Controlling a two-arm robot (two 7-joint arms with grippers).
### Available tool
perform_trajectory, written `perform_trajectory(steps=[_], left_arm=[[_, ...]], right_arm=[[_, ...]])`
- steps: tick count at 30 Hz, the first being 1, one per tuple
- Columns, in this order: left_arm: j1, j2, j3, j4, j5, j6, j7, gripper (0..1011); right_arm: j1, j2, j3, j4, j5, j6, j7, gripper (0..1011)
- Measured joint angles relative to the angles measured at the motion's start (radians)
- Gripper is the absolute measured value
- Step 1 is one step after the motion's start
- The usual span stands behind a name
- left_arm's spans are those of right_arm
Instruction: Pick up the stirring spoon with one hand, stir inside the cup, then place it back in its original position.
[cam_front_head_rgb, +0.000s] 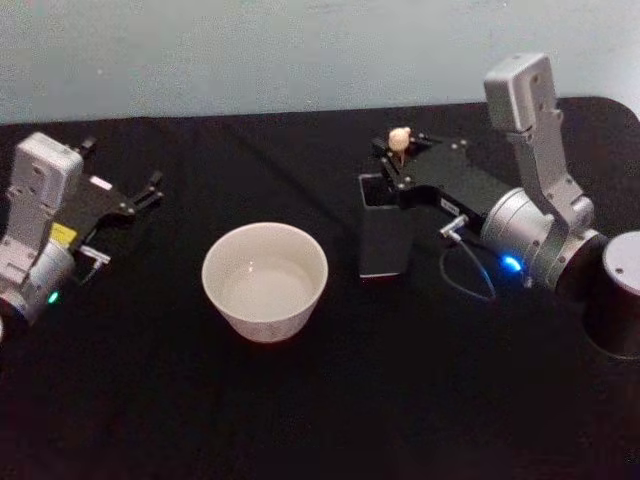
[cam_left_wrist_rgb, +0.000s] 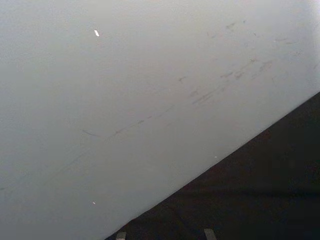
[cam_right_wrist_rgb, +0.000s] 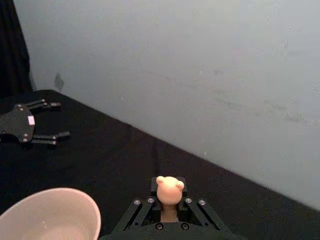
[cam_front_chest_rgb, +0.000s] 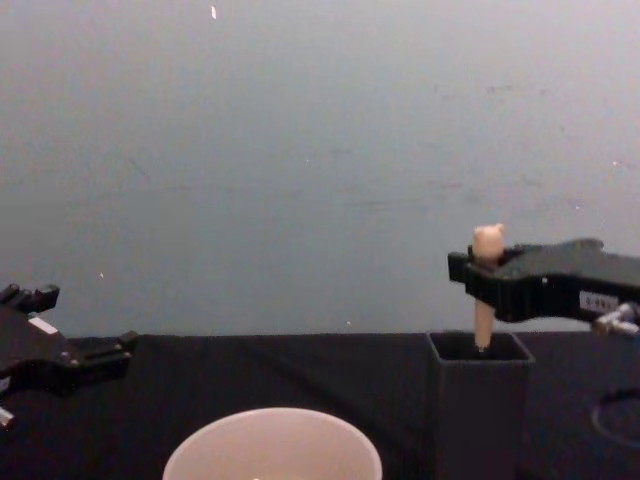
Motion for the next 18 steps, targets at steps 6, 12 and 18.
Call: perform_trajectory(steps=[6,12,18], left_arm=[[0.0,0.0,0.0,0.0,0.0,0.0,0.0,1001],[0.0,0.0,0.0,0.0,0.0,0.0,0.0,1001],[0.0,0.0,0.0,0.0,0.0,0.0,0.0,1001]], right_arm=[[-0.005,-0.013,0.007,0.018,0.013,0.014,-0.002,159],[-0.008,-0.019,0.007,0.03,0.018,0.019,-0.001,159],[-0.006,-0.021,-0.002,0.043,0.011,0.024,0.0,159]])
